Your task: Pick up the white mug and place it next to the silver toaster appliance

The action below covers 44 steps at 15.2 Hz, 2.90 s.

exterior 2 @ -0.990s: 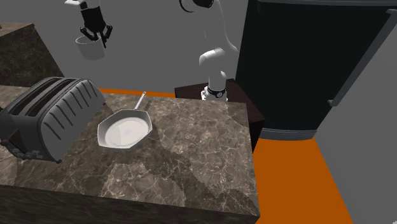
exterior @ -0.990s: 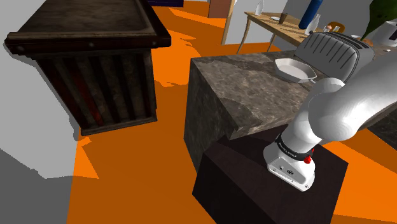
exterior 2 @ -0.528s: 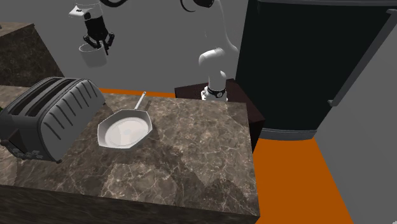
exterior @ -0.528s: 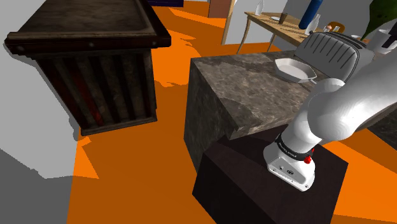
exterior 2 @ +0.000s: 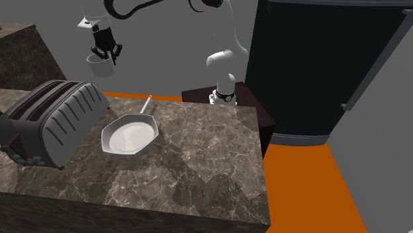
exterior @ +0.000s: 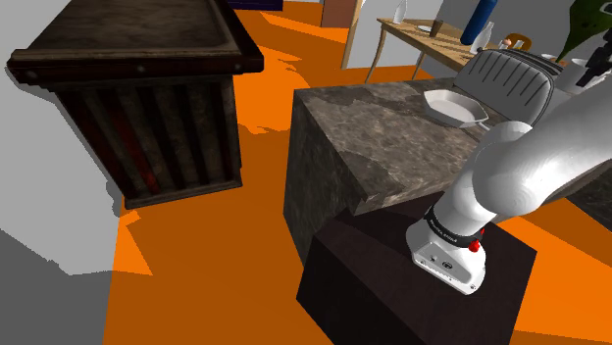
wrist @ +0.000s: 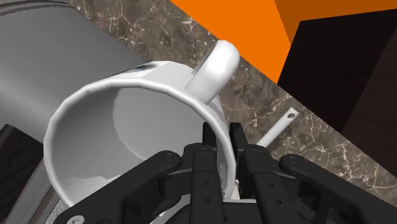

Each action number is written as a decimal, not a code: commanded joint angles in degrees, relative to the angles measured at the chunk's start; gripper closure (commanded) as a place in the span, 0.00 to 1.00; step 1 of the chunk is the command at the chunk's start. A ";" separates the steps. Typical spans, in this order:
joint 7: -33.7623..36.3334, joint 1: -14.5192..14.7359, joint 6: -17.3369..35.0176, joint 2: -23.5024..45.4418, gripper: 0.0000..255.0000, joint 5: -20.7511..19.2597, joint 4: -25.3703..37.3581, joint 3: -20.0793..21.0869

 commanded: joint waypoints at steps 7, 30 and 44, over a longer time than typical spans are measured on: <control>1.29 0.16 5.54 -1.19 1.00 -1.73 -5.36 -1.68; 6.73 6.72 19.54 -6.47 1.00 -9.79 -16.17 -12.18; 8.83 9.75 23.12 -8.79 1.00 -13.16 -17.97 -16.38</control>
